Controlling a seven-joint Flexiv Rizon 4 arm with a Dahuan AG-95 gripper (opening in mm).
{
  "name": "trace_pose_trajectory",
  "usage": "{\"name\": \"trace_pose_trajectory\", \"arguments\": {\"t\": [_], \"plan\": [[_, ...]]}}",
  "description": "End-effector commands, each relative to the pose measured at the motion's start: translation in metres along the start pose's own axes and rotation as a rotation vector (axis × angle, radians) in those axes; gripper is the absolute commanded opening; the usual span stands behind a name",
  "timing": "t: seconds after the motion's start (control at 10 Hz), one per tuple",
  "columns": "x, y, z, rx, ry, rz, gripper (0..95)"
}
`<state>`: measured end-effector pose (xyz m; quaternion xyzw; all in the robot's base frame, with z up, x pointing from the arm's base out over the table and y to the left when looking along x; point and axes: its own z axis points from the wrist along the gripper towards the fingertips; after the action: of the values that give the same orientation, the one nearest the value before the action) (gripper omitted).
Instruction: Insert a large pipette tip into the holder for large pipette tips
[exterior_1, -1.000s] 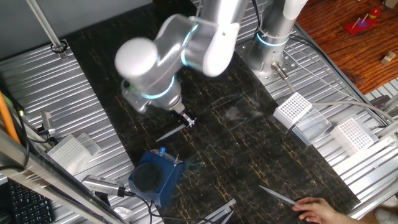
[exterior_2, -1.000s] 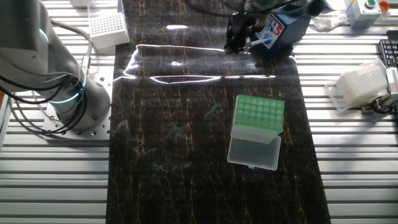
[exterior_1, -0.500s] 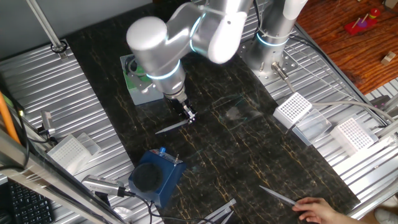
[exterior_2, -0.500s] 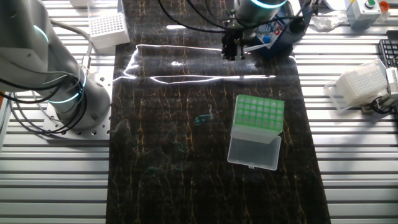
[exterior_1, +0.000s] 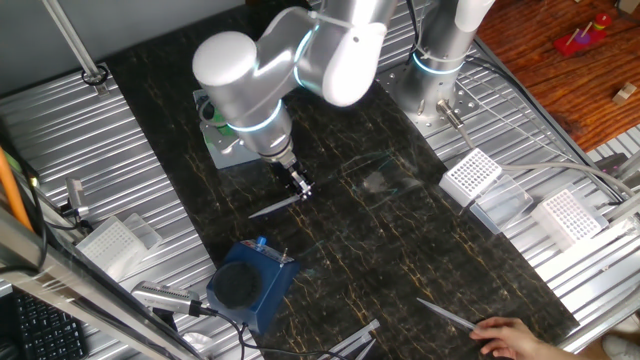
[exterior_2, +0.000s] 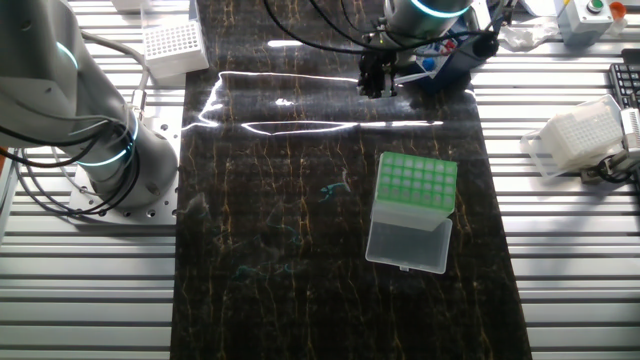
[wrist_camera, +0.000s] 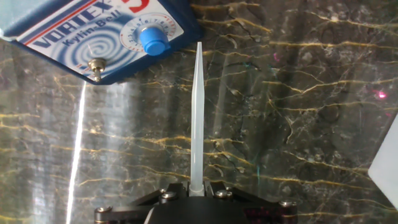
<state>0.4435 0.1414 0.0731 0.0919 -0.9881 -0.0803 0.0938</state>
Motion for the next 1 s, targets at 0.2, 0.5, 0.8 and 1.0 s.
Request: {"name": "trace_pose_trajectory", "arguments": {"t": [0.2, 0.5, 0.8, 1.0], "plan": [[0.0017, 0.0002, -0.001, -0.006, 0.003, 0.003, 0.0], [0.0017, 0.0002, -0.001, -0.005, 0.002, 0.003, 0.0], [0.0017, 0.0002, -0.001, -0.001, -0.007, 0.005, 0.0], [0.0017, 0.0002, -0.001, 0.0, -0.017, 0.003, 0.0]]}}
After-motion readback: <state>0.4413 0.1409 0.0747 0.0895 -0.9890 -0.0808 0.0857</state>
